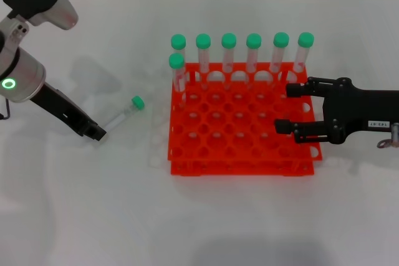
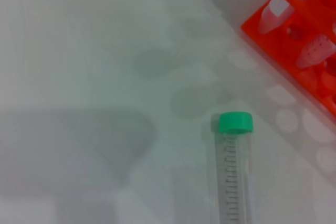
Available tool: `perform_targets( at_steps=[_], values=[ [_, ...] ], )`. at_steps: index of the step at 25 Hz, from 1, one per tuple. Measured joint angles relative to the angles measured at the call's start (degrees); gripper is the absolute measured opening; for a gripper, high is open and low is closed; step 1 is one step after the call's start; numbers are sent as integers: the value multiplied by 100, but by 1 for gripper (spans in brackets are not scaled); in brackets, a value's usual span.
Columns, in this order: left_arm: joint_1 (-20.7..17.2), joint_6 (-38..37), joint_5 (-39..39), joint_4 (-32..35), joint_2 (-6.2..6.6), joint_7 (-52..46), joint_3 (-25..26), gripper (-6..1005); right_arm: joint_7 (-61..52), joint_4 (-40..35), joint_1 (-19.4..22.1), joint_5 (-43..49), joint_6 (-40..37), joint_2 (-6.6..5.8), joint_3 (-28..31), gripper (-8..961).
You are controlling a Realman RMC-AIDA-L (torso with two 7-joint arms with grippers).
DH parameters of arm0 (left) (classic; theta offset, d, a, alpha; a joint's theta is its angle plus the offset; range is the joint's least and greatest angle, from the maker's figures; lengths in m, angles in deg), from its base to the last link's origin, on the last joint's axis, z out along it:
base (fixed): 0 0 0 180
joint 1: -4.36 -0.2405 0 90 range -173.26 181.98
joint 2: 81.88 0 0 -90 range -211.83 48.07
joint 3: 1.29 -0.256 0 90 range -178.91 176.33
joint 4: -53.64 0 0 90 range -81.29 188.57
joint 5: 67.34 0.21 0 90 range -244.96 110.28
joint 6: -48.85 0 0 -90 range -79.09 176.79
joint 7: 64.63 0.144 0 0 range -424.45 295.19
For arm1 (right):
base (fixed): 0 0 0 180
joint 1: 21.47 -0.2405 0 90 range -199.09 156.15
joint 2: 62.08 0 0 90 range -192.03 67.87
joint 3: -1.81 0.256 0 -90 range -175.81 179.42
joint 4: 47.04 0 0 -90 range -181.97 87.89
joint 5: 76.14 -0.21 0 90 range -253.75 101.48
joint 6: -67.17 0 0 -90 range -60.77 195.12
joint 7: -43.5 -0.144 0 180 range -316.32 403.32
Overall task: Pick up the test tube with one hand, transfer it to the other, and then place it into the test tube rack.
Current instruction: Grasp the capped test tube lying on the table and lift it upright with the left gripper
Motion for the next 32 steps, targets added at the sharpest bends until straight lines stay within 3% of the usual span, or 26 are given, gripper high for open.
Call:
perform_targets(
  at_steps=[26,32],
  values=[
    [-42,138,6,10,-4,-11,15,192,0,0,0,1,19,0,0,813],
    [-44,83,-74,342,32,6,470,191,0,0,34,0,19,0,3,813]
  ],
)
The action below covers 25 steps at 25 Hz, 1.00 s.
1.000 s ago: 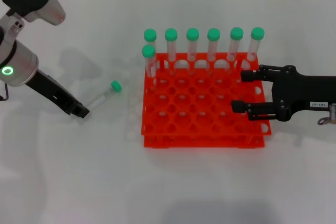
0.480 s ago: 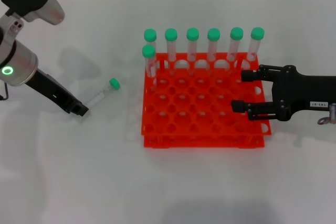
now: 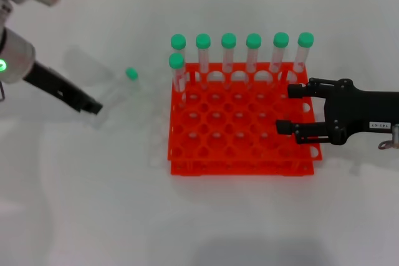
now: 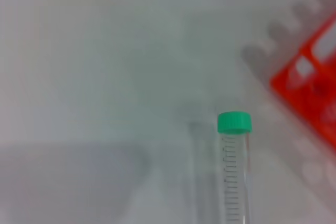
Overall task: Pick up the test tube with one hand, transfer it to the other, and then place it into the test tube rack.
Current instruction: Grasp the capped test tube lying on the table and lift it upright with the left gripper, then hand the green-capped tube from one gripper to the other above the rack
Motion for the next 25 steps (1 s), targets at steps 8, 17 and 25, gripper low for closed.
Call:
perform_targets(
  at_steps=[8,17,25],
  values=[
    [-461,-107,-1309,992,137,113,390,191,0,0,21,-29,4,-1,39,813],
    [-968,-113,-4228,1241,300,939,416,192,0,-26,63,-155,21,-31,55,813],
    [-487,-42,-4823,275,126,1842,397,192,0,-64,105,-163,10,-35,51,814]
  ],
)
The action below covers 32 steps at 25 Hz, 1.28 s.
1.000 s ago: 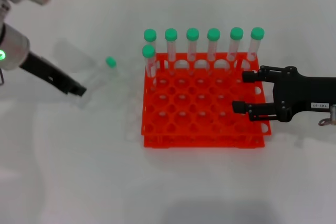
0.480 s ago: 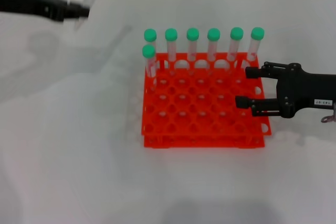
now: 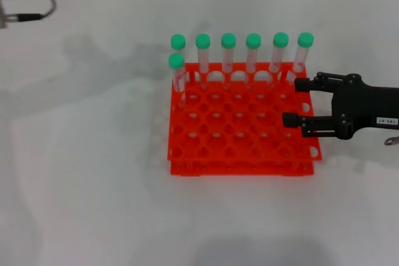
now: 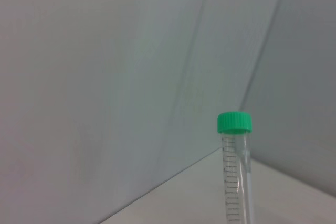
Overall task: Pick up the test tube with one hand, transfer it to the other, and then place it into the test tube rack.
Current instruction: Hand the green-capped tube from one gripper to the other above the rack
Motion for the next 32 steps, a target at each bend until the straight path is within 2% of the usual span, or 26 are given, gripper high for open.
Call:
perform_targets(
  at_steps=[8,11,19,25,32],
  values=[
    [286,5,-338,-811,-214,966,-27,191,57,-10,17,-118,-28,-9,8,813],
    [295,-33,-490,-1117,-345,1466,-37,191,66,-60,62,-220,-55,-15,44,813],
    [279,-53,-764,-1608,-394,2072,-40,192,69,-89,80,-225,-138,-26,208,812],
    [259,-57,-756,-1647,-468,2106,-72,192,70,-95,55,-225,-179,-50,378,812],
    [248,-18,-713,-1737,-478,2069,-146,191,50,-95,74,-223,-161,-53,482,811]
  ],
)
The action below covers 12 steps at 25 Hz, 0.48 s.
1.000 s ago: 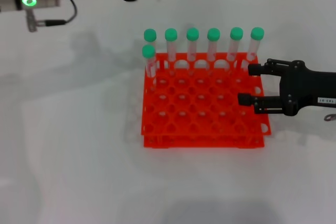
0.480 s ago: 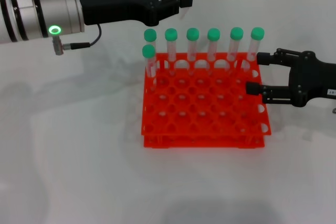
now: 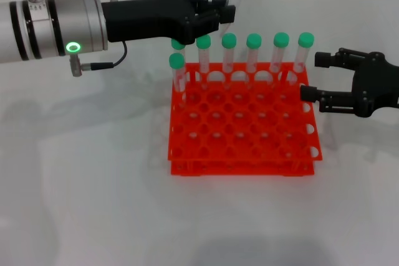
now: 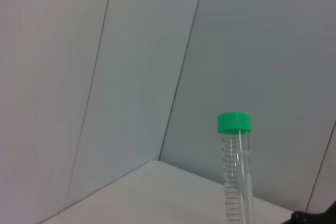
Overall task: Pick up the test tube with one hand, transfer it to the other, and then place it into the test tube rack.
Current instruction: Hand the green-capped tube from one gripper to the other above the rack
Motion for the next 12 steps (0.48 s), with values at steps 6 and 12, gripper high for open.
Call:
perform_targets(
  at_steps=[6,12],
  values=[
    [-55,-20,60,-50,50,-2,0,191,-24,31,8,-4,-19,21,248,811],
    [-76,-32,65,-49,76,-1,1,192,-77,5,-37,-110,11,19,344,810]
  ],
)
